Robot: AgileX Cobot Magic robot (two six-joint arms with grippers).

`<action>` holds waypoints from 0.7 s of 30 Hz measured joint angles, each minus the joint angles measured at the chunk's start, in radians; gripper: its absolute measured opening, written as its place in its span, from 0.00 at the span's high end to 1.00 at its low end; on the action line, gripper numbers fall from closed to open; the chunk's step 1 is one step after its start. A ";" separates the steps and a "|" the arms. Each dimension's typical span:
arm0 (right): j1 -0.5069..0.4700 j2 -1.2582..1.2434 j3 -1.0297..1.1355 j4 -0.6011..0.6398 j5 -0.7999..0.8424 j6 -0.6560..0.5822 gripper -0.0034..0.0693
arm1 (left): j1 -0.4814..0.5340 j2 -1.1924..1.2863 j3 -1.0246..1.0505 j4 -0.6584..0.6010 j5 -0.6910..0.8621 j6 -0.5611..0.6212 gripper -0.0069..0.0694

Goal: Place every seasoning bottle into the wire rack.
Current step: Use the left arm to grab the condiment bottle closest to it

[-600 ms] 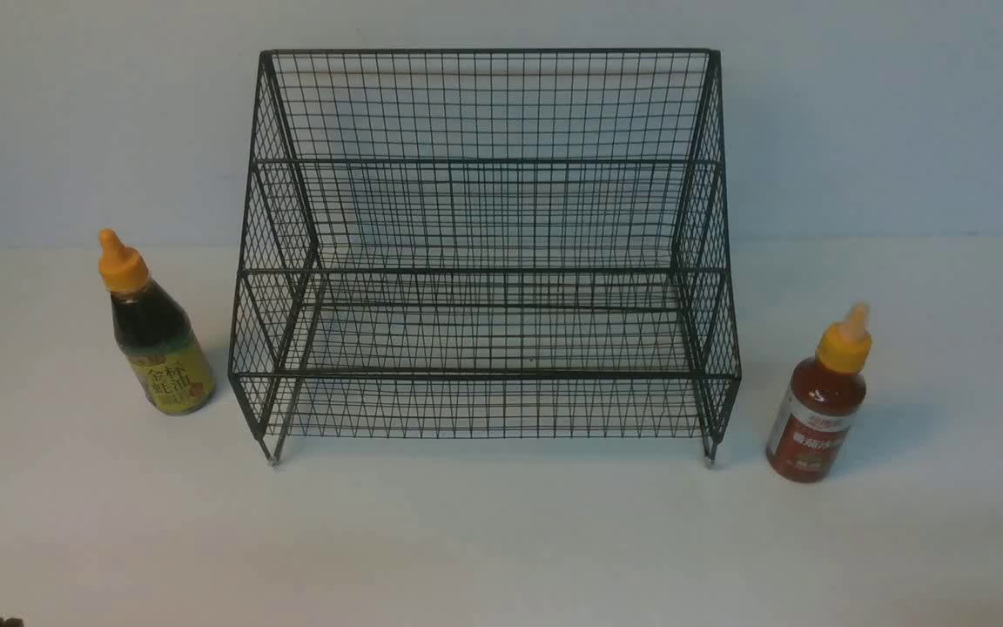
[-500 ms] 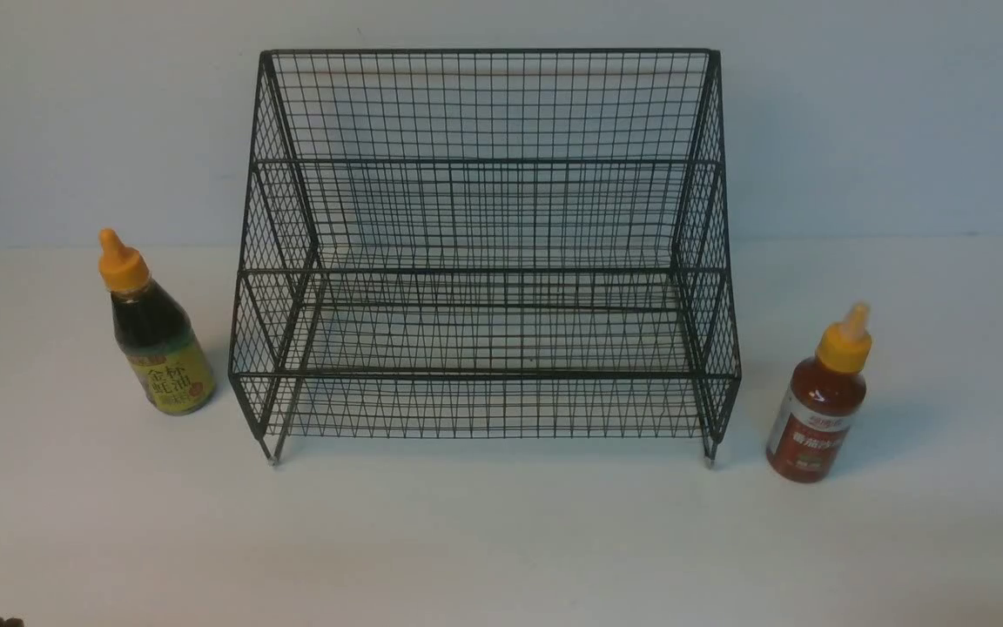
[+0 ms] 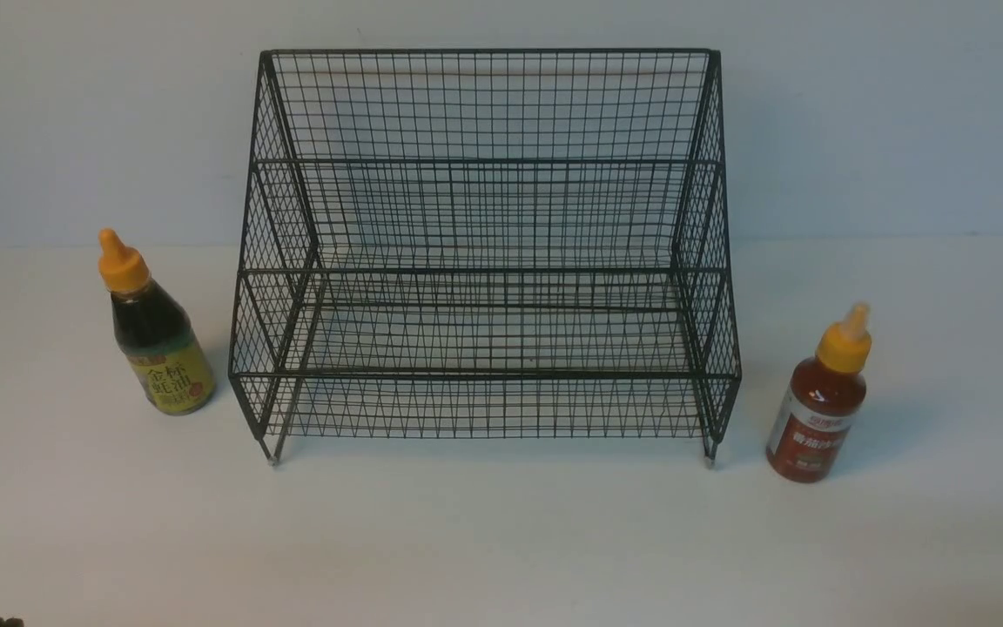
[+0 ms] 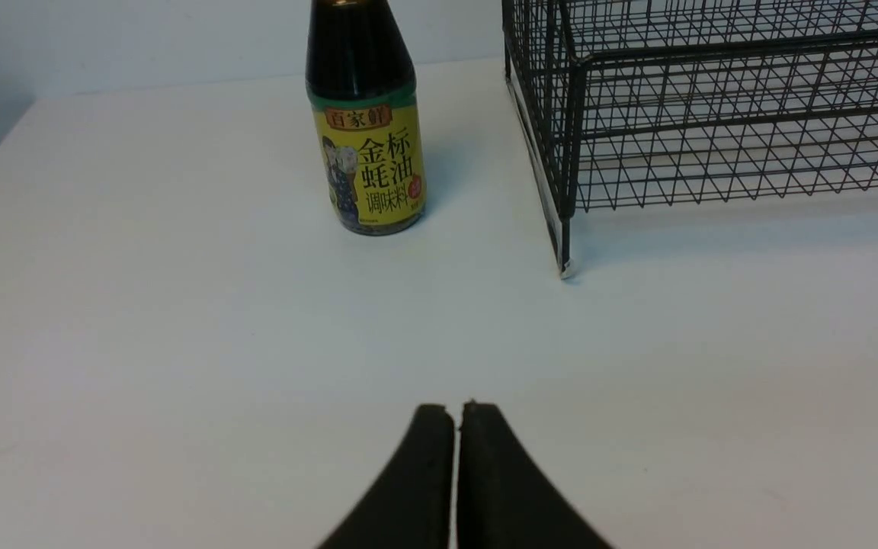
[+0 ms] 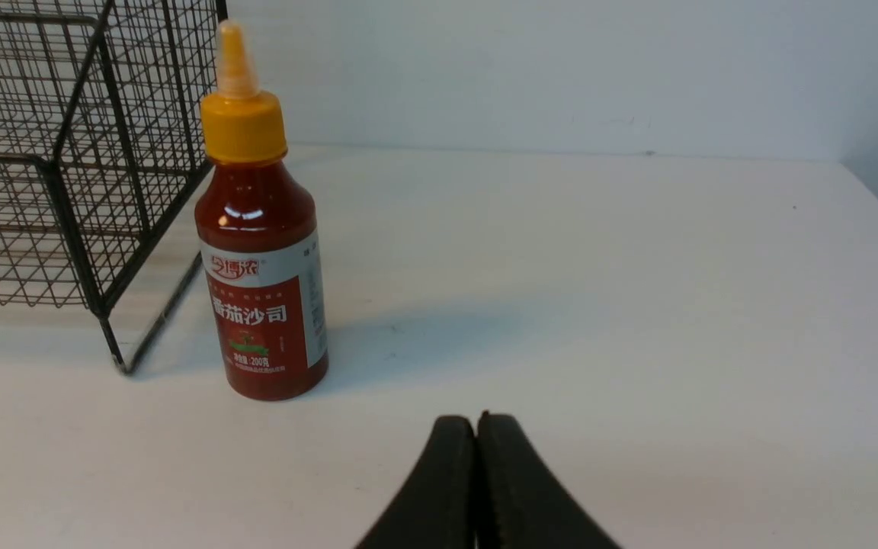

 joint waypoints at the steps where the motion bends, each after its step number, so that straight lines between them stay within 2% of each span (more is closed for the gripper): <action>1: 0.000 0.000 0.000 0.000 0.000 0.000 0.97 | 0.000 0.000 0.000 0.000 0.000 0.000 0.91; 9: 0.000 0.000 0.000 0.000 0.000 0.000 0.97 | 0.000 0.000 0.000 0.001 -0.003 0.000 0.91; 12: 0.000 0.000 0.000 0.000 0.000 0.000 0.97 | 0.000 0.000 0.001 -0.033 -0.039 -0.014 0.91; 17: 0.000 0.000 0.000 0.000 0.000 0.000 0.97 | 0.000 0.000 0.001 -0.175 -0.280 -0.061 0.91; 19: 0.000 0.000 0.000 0.000 0.000 0.000 0.97 | 0.000 0.000 0.001 -0.196 -0.346 -0.062 0.91; 20: 0.000 0.000 0.000 0.000 0.000 0.000 0.97 | 0.000 0.000 0.001 -0.219 -0.501 -0.061 0.91; 21: 0.000 0.000 0.000 0.000 0.000 0.000 0.97 | 0.000 0.000 0.001 -0.224 -0.583 -0.059 0.91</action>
